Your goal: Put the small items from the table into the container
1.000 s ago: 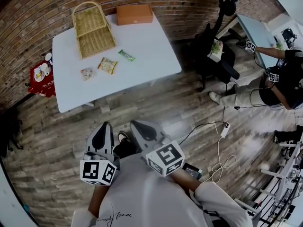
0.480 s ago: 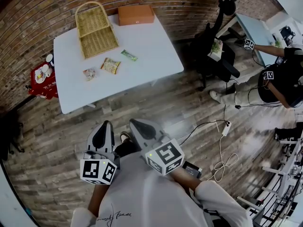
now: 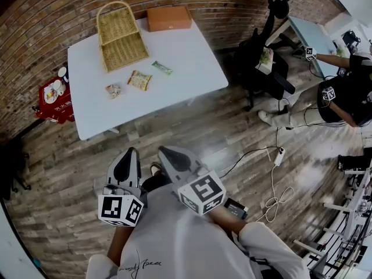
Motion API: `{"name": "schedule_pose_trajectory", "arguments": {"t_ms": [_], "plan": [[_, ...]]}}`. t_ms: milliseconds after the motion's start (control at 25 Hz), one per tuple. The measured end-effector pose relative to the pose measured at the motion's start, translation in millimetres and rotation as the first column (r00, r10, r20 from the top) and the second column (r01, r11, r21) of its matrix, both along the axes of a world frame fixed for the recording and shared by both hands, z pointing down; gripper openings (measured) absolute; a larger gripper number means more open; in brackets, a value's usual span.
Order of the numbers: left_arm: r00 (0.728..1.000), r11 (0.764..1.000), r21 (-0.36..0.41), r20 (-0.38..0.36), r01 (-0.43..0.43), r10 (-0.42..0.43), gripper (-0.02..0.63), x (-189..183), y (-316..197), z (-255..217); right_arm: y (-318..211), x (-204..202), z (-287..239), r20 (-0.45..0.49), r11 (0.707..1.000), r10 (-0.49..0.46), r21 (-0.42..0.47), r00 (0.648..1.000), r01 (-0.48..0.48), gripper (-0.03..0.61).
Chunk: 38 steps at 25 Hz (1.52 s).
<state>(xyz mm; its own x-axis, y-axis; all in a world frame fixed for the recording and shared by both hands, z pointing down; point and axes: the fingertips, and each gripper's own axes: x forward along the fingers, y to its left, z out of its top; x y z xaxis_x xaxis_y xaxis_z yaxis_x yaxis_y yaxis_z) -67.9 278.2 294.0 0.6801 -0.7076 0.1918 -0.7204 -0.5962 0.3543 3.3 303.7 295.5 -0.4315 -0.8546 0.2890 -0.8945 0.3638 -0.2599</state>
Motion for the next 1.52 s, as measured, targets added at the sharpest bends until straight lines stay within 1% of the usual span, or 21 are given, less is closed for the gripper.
{"name": "schedule_pose_trajectory", "arguments": {"t_ms": [280,520,840,1120,1520], "plan": [[1.000,1.000,-0.006,0.001,0.005,-0.005,0.007,-4.4,1.0,1.6,0.0,-4.7,2.6,0.006,1.000,-0.006,-0.006,1.000,0.006,0.021],[1.000,1.000,-0.017,0.009,0.004,-0.004,0.006,2.4,-6.6,2.3,-7.8,0.9,3.6,0.017,1.000,-0.009,-0.021,1.000,0.010,0.021],[0.999,0.999,-0.023,0.012,0.038,-0.038,0.006,8.2,-34.5,3.8,-39.7,10.7,1.6,0.013,0.999,-0.039,-0.019,0.999,0.039,0.021],[0.999,0.998,-0.034,0.008,0.045,-0.044,0.006,23.2,-64.7,2.0,-70.7,25.5,1.7,0.007,0.998,-0.052,-0.037,0.999,0.053,0.021],[0.999,0.998,-0.053,0.022,0.043,-0.042,0.006,44.4,-103.4,7.4,-112.8,42.9,8.4,0.010,0.996,-0.072,-0.054,0.997,0.073,0.021]]}}
